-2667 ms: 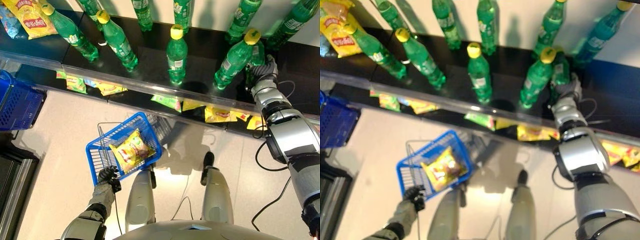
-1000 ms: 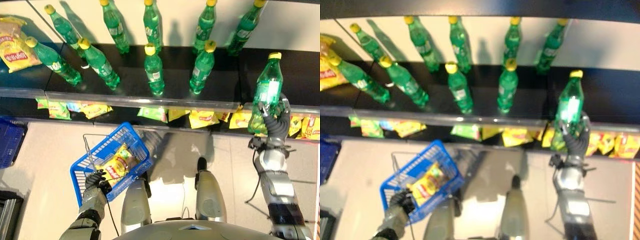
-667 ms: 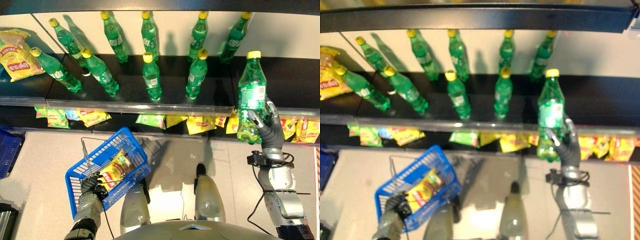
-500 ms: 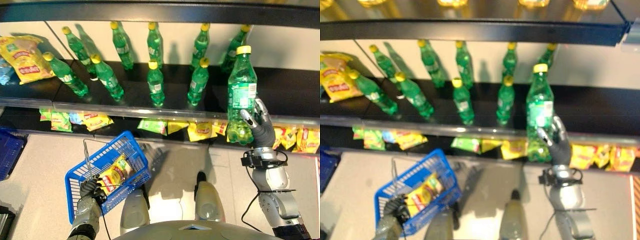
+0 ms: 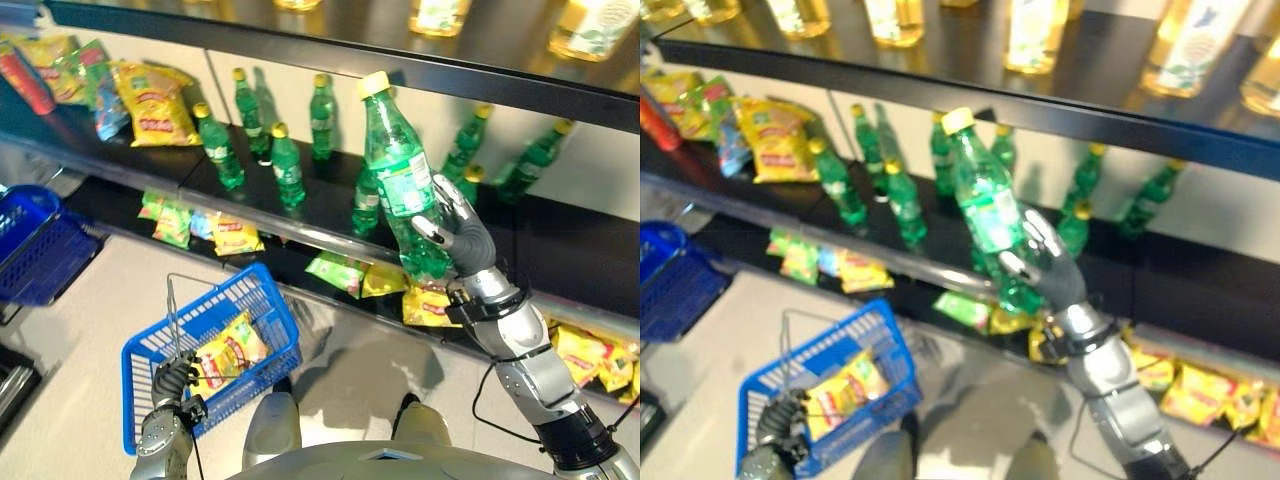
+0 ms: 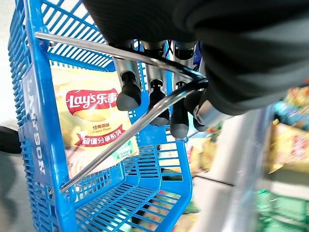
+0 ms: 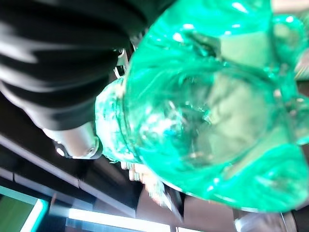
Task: Pick up the snacks into the basket
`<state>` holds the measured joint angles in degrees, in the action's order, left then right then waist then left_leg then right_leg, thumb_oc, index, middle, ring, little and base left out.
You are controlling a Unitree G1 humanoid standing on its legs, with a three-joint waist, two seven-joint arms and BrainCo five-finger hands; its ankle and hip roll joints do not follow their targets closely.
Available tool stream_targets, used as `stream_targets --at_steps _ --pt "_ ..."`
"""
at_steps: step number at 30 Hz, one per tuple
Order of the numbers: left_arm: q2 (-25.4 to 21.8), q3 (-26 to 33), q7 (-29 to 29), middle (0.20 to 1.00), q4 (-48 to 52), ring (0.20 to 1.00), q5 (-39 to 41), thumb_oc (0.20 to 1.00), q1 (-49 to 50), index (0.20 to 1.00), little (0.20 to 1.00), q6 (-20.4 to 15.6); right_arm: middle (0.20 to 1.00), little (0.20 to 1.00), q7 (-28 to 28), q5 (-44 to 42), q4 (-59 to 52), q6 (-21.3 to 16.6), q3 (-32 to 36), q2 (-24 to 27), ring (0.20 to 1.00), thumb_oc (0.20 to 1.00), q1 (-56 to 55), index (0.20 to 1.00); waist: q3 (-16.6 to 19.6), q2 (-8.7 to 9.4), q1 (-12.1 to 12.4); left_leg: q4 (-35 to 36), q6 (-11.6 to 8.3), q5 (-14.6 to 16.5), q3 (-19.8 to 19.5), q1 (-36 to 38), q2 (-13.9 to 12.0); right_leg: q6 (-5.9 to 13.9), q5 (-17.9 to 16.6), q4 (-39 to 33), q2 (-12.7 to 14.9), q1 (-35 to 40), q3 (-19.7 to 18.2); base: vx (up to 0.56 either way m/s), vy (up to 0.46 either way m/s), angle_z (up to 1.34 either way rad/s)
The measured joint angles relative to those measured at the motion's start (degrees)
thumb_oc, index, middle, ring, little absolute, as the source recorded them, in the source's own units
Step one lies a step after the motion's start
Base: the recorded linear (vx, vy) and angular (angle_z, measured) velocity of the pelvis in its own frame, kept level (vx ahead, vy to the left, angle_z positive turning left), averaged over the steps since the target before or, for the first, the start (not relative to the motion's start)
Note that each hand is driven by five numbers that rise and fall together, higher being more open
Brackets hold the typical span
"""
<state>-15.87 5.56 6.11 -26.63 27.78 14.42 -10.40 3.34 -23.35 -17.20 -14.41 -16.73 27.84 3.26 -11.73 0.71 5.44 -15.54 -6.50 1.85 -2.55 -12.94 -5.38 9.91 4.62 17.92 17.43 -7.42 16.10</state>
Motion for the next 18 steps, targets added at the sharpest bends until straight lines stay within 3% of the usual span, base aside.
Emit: stream_targets --at_steps 6,18 --pt "-2.3 -0.4 -2.2 0.2 6.1 0.2 0.2 0.2 0.9 0.2 0.2 0.0 0.2 0.2 1.3 3.4 3.1 1.3 -5.4 -0.3 0.2 0.2 3.9 0.2 0.4 0.71 3.5 0.4 -0.16 -0.3 -3.8 -0.9 1.4 0.6 1.5 -0.8 0.7 2.4 3.8 0.04 -0.021 0.4" --pt "-5.9 -0.6 -3.7 0.2 16.1 0.2 0.8 0.2 2.2 0.2 0.2 0.0 0.2 0.2 1.7 14.1 13.6 3.4 -11.5 -2.4 0.2 0.2 13.5 0.2 -0.4 1.63 7.7 1.0 -0.68 -1.1 -7.4 -2.7 2.6 1.13 1.7 -3.2 0.7 4.2 8.1 0.02 -0.012 0.18"
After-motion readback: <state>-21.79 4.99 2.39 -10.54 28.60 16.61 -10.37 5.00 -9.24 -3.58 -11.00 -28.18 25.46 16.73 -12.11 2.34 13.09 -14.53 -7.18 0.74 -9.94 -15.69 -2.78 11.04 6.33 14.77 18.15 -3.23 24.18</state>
